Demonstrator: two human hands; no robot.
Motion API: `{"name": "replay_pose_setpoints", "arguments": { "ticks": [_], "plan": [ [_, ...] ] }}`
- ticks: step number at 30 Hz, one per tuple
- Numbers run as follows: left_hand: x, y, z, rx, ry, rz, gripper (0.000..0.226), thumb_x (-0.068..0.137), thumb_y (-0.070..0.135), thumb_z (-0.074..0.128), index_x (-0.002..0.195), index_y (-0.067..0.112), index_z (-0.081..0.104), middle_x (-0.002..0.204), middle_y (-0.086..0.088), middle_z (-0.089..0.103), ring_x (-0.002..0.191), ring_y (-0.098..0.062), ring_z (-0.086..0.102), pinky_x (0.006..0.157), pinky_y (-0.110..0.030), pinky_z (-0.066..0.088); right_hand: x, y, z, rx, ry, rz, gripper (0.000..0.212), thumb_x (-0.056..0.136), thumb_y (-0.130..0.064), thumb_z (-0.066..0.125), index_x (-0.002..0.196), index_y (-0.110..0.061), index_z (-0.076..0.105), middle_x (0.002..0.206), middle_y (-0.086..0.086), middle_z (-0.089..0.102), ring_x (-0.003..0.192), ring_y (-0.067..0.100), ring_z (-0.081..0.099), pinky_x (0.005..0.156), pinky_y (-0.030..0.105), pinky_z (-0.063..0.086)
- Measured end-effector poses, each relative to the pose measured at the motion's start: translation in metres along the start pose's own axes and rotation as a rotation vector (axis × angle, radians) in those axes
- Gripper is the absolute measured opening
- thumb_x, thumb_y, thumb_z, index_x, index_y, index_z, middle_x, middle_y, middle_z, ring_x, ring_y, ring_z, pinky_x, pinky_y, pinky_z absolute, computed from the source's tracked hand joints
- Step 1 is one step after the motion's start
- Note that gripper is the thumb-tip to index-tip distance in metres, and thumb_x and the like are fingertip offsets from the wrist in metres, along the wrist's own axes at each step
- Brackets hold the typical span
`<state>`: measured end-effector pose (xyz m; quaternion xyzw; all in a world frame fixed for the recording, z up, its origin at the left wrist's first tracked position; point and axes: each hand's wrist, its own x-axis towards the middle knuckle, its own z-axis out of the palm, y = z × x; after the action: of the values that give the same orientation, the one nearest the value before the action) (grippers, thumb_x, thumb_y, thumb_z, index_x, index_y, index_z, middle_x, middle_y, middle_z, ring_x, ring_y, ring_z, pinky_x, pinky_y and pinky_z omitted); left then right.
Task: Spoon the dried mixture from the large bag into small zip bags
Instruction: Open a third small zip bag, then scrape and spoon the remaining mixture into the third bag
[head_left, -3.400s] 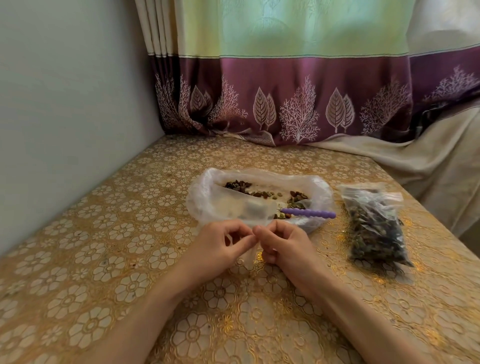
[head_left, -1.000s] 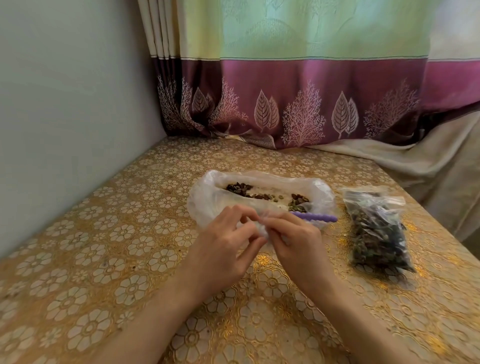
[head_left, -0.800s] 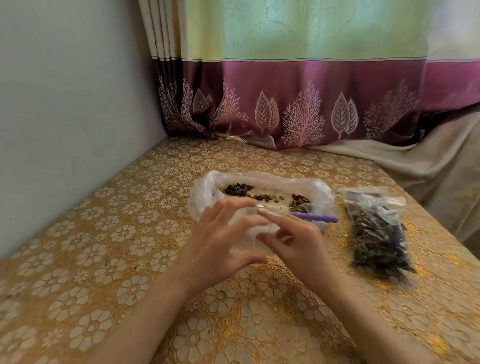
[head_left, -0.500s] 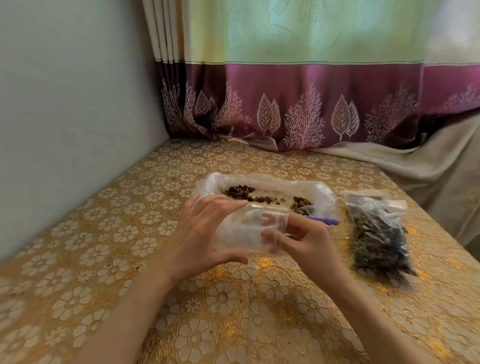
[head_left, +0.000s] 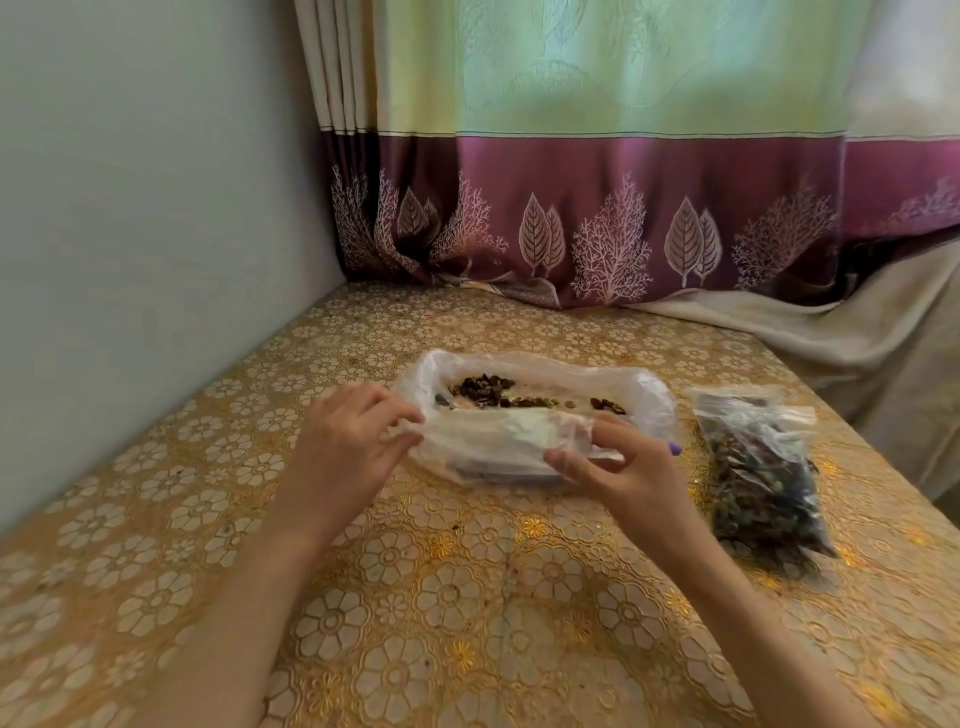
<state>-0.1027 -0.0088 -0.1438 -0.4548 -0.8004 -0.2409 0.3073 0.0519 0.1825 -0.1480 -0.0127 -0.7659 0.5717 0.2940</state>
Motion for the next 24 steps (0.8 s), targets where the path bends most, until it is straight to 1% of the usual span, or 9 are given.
{"name": "replay_pose_setpoints", "arguments": {
  "ticks": [3,6,10,12,14,16,19,21,24],
  "plan": [
    [0.000,-0.003,-0.001,0.021,0.008,-0.084,0.048,0.071,0.028,0.075,0.113,0.009,0.060,0.106,-0.008,0.056,0.100,-0.025,0.051,0.088,-0.034,0.036,-0.001,0.001,-0.006,-0.050,0.047,-0.005,0.026,0.071,-0.034,0.065,0.095,-0.024,0.066,0.108,-0.016,0.060,0.081,0.007,0.069,0.063,0.017,0.054],
    [0.003,0.017,0.002,-0.023,-0.053,0.076,0.084,0.067,0.058,0.064,0.133,0.013,0.038,0.130,-0.008,0.044,0.121,-0.022,0.038,0.104,-0.042,0.030,-0.004,0.002,0.000,-0.152,0.027,-0.048,0.032,0.075,-0.034,0.063,0.106,-0.030,0.058,0.109,-0.016,0.058,0.080,0.004,0.068,0.065,0.014,0.053],
    [0.006,0.044,0.008,-0.036,-0.159,0.268,0.096,0.067,0.075,0.051,0.140,0.016,0.026,0.143,-0.002,0.037,0.135,-0.017,0.029,0.113,-0.052,0.019,-0.004,0.007,0.011,-0.338,-0.056,-0.192,0.039,0.082,-0.029,0.065,0.119,-0.025,0.055,0.113,-0.015,0.055,0.080,0.003,0.063,0.068,0.010,0.051],
    [0.007,0.050,0.010,-0.076,-0.181,0.300,0.091,0.069,0.072,0.053,0.138,0.017,0.034,0.138,0.000,0.045,0.131,-0.015,0.037,0.113,-0.050,0.021,-0.005,0.006,0.015,-0.330,-0.089,-0.254,0.040,0.084,-0.027,0.067,0.122,-0.019,0.059,0.113,-0.012,0.056,0.084,0.007,0.063,0.073,0.017,0.053],
    [0.007,0.054,0.011,-0.155,-0.181,0.289,0.082,0.071,0.067,0.057,0.133,0.015,0.044,0.126,0.003,0.056,0.117,-0.011,0.051,0.108,-0.045,0.034,-0.005,0.004,0.018,-0.303,-0.121,-0.300,0.038,0.086,-0.028,0.063,0.121,-0.015,0.062,0.109,-0.011,0.056,0.087,0.009,0.061,0.075,0.022,0.054],
    [0.009,0.057,0.010,-0.224,-0.182,0.270,0.076,0.072,0.063,0.059,0.129,0.013,0.050,0.115,0.004,0.061,0.101,-0.006,0.056,0.089,-0.031,0.050,-0.005,0.002,0.017,-0.301,-0.125,-0.328,0.034,0.085,-0.029,0.059,0.115,-0.015,0.064,0.103,-0.013,0.054,0.086,0.008,0.059,0.073,0.020,0.052],
    [0.010,0.060,0.011,-0.239,-0.179,0.243,0.074,0.071,0.063,0.056,0.123,0.011,0.052,0.106,0.005,0.063,0.087,0.002,0.052,0.069,-0.016,0.049,-0.004,0.001,0.015,-0.204,-0.070,-0.263,0.018,0.086,-0.019,0.064,0.101,-0.010,0.068,0.102,-0.003,0.060,0.083,0.007,0.062,0.069,0.016,0.051],
    [0.009,0.057,0.012,-0.250,-0.181,0.195,0.076,0.070,0.064,0.053,0.123,0.010,0.052,0.102,0.003,0.063,0.084,-0.001,0.051,0.070,-0.017,0.048,-0.004,0.001,0.012,-0.237,0.078,-0.264,0.013,0.086,-0.009,0.064,0.096,-0.015,0.068,0.097,-0.004,0.064,0.085,0.005,0.063,0.073,0.013,0.050],
    [0.008,0.052,0.013,-0.273,-0.168,0.101,0.078,0.069,0.067,0.052,0.124,0.012,0.052,0.101,0.004,0.061,0.084,-0.004,0.050,0.077,-0.017,0.038,0.000,0.005,-0.005,-0.643,0.377,-0.268,0.017,0.084,-0.007,0.067,0.099,-0.012,0.070,0.093,-0.002,0.063,0.090,0.014,0.059,0.078,0.022,0.047]
  ]
}}
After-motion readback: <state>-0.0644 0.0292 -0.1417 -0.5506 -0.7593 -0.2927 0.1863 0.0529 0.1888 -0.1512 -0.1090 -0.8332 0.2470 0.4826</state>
